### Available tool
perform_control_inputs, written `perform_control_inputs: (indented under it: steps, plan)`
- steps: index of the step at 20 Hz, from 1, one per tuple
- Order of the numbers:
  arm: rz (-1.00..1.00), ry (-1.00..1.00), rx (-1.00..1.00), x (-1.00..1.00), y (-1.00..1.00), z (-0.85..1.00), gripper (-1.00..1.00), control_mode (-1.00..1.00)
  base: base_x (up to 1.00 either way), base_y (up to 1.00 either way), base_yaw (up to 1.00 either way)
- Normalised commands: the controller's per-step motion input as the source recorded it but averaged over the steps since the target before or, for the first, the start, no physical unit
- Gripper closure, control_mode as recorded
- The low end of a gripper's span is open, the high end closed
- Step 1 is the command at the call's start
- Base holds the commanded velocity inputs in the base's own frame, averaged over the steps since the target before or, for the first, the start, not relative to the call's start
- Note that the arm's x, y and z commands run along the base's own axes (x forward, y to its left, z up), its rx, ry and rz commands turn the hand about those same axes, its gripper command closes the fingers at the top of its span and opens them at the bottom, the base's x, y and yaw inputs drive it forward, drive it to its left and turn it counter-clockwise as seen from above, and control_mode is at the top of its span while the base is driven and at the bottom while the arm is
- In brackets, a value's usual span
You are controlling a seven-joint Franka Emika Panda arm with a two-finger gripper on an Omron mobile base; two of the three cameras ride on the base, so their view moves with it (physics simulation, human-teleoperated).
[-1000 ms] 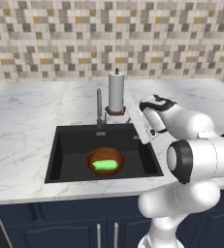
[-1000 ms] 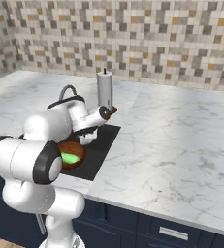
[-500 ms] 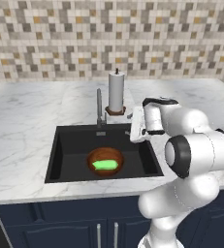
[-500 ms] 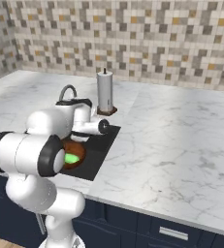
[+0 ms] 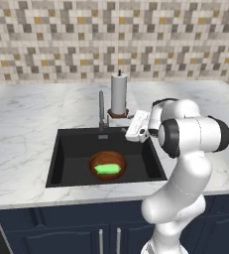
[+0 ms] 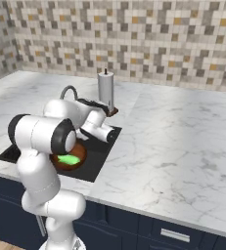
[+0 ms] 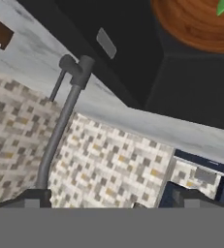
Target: Pick the corn from the cabinet and place it in the bowl. Then pick the bowl and place it in the sink. Then turn on the sink facuet.
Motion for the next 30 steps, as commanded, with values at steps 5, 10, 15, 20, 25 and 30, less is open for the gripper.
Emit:
perform_control_inputs:
  steps: [5,10,15,20,25,30]
  plan:
    - [0.05,0.10,0.02,0.27,0.17,-0.08,-1.00,-1.00,0.00,0.00,0.00]
    - [0.01,0.06,0.01,0.52,0.38,-0.06,-1.00,-1.00,0.00,0.00,0.00]
    - [0.00,0.10,0.04,0.49,0.23,-0.15,-1.00,-1.00,0.00,0.00,0.00]
    - [-0.01,0.07,0.10,0.61,0.00,-0.11,-1.00,-1.00,0.00,0.00,0.00]
    - [-0.02,0.05,0.12,0.53,0.00,-0.22,-1.00,-1.00,0.00,0.00,0.00]
    - [-0.02,0.01,0.13,0.39,0.00,-0.21,-1.00,-1.00,0.00,0.00,0.00]
